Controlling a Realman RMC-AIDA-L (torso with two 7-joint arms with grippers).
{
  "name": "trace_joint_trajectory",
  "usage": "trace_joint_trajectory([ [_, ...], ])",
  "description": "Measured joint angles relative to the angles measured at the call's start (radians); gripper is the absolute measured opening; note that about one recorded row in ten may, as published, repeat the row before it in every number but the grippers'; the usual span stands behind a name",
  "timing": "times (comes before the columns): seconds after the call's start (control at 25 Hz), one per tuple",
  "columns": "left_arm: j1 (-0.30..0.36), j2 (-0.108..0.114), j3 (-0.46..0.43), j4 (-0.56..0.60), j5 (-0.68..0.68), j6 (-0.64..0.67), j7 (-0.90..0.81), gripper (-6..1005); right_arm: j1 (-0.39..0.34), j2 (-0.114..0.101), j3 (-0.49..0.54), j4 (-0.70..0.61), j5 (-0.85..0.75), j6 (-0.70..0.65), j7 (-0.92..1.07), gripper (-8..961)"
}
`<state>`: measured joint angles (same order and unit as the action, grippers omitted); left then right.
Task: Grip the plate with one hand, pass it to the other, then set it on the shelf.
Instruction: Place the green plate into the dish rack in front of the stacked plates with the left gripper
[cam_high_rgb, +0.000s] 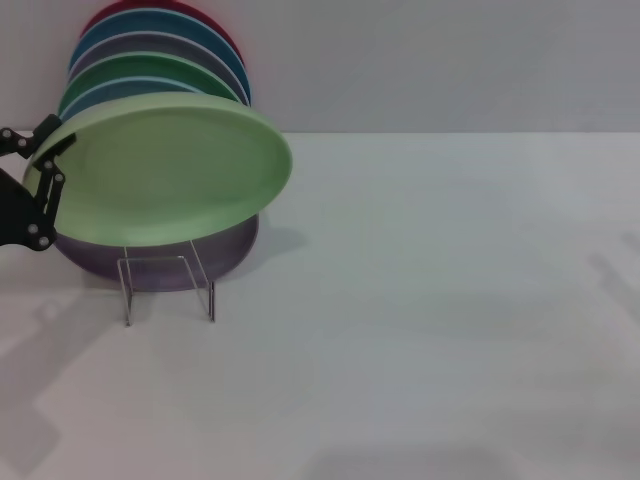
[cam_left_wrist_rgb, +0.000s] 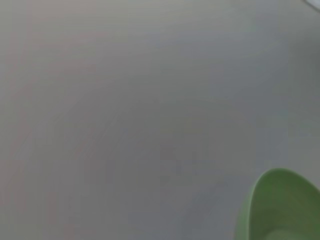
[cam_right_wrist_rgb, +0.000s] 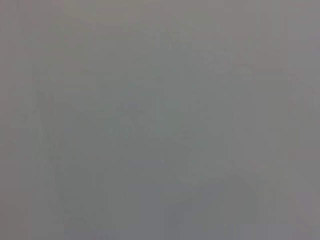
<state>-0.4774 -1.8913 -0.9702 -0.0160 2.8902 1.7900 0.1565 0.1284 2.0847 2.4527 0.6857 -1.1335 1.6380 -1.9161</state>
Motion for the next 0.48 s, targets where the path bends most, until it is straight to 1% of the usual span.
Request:
trace_joint_trajectory([
  [0.32,0.006,-0.003,0.011,0.002,0.0,-0.02,0.003,168,0.0,0.0,-0.001,-0.002,0.0,0.008,-0.003,704],
  [0.48,0.012,-0.009,0.016,0.01,0.0,-0.033,0.003,174,0.0,0.0,-0.003,-0.003,0.0,0.01,-0.004,704],
])
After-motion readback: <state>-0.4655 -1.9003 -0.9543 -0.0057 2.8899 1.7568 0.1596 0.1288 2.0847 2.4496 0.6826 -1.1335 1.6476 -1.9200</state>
